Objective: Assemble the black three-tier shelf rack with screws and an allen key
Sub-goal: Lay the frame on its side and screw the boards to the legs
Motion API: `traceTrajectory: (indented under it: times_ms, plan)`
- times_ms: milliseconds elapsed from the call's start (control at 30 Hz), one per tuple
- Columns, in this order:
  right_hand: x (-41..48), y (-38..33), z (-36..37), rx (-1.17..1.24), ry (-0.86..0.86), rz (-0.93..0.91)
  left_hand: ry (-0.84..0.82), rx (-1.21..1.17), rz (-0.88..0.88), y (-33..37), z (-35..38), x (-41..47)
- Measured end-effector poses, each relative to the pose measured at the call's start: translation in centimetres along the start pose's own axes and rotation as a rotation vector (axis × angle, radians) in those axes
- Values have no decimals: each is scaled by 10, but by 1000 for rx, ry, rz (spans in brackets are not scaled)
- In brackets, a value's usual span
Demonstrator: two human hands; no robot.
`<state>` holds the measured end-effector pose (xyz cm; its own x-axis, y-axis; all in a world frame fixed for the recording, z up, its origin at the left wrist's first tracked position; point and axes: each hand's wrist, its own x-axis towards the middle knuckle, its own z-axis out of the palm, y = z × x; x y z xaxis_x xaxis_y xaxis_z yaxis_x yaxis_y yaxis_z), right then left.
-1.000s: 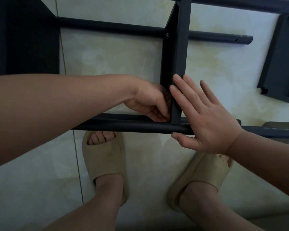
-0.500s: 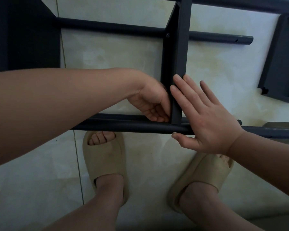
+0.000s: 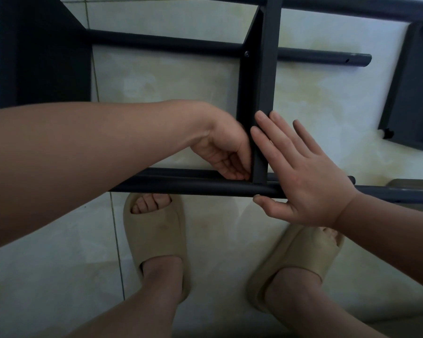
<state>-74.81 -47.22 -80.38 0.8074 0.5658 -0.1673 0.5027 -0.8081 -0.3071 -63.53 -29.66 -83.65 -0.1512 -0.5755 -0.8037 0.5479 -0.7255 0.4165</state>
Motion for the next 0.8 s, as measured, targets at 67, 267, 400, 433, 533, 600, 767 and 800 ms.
traceTrajectory:
  times_ms: [67, 267, 400, 433, 533, 600, 767, 800]
  plan:
    - [0, 0, 0, 1, -1, 0, 0, -5, 4, 0, 0, 0]
    - [0, 0, 0, -1, -3, 2, -2, -10, 23, 0, 1, -2]
    - [0, 0, 0, -1, -2, 0, -11, -15, 46, -2, 1, -1]
    - [0, 0, 0, -2, -2, 1, -10, -17, 50, -2, 1, -1]
    - [0, 0, 0, -6, 2, -2, -30, 1, 60, -5, -1, -1]
    - [0, 0, 0, -7, 5, -1, -77, 27, 56, -6, -5, -4]
    - [0, 0, 0, -9, 9, -1, -51, 175, 42, -3, -9, -1]
    - [0, 0, 0, -8, 8, -1, -47, 184, 38, -4, -8, 1]
